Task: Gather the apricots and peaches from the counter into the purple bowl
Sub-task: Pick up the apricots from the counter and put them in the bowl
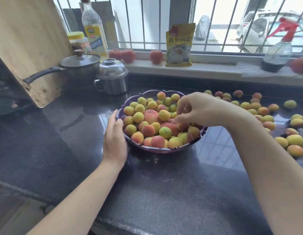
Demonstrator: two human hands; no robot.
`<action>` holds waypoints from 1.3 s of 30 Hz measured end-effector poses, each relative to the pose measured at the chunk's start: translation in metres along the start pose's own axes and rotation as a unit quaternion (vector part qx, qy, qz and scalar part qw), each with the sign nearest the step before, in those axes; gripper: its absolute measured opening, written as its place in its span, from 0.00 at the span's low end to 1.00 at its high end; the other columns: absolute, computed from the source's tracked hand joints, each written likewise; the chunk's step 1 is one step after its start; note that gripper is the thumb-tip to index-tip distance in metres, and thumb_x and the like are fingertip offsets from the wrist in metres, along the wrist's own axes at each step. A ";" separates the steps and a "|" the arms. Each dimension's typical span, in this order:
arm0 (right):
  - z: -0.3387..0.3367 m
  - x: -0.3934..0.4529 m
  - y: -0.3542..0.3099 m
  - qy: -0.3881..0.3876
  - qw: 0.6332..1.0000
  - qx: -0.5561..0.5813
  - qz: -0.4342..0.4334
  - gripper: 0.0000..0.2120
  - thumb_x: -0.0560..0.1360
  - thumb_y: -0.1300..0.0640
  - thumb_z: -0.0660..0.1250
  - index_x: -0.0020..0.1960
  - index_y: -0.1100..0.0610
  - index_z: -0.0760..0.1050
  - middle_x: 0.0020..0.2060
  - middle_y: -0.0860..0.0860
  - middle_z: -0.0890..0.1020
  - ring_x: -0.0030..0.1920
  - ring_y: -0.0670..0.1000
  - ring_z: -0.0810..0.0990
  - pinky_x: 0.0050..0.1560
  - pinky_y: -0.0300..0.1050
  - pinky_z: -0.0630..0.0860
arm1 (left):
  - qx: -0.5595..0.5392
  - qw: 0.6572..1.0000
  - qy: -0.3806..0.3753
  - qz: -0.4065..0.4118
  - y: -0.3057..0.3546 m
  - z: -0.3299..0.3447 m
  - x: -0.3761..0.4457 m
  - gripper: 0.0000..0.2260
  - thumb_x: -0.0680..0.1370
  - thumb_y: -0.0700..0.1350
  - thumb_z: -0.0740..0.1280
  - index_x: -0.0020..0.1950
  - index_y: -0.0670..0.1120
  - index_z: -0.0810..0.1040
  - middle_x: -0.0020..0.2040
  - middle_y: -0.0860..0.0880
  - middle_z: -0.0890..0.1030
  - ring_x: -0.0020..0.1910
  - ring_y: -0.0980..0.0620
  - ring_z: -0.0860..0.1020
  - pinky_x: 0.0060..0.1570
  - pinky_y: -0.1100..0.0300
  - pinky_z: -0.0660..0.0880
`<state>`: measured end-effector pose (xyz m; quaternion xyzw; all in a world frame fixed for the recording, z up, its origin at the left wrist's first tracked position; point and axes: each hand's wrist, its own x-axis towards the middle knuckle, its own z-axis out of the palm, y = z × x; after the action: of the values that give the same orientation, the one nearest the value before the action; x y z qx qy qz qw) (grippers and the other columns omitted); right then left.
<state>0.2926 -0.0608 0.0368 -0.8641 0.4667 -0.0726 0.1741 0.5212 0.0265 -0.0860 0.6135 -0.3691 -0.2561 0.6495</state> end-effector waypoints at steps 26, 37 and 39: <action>0.068 0.026 0.137 0.314 0.910 -0.072 0.260 0.13 0.82 0.55 0.63 0.64 0.60 0.76 0.61 0.61 0.71 0.53 0.66 0.78 0.54 0.57 0.77 | -0.020 1.000 -0.008 -0.003 -0.017 -0.001 0.010 0.28 0.75 0.60 0.57 0.75 0.58 0.75 0.71 0.57 0.80 0.73 0.53 0.75 0.77 0.43 0.68; 0.053 0.024 0.136 0.332 0.912 0.073 0.229 0.12 0.78 0.61 0.67 0.61 0.57 0.75 0.56 0.59 0.79 0.54 0.59 0.77 0.50 0.46 0.70 | -0.001 1.000 -0.009 0.003 -0.015 -0.002 0.009 0.27 0.76 0.59 0.56 0.75 0.58 0.75 0.72 0.56 0.79 0.73 0.52 0.75 0.76 0.43 0.69; 0.036 0.025 0.130 0.319 0.906 0.155 0.230 0.12 0.77 0.59 0.69 0.60 0.54 0.74 0.54 0.55 0.80 0.52 0.57 0.80 0.51 0.48 0.75 | 0.001 1.000 -0.007 0.004 -0.015 -0.002 0.010 0.28 0.76 0.59 0.56 0.75 0.58 0.76 0.71 0.57 0.80 0.73 0.53 0.75 0.77 0.43 0.68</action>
<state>0.2150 -0.1384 -0.0459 -0.6256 0.6659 -0.3737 0.1597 0.5302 0.0185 -0.0991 0.6109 -0.3768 -0.2570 0.6472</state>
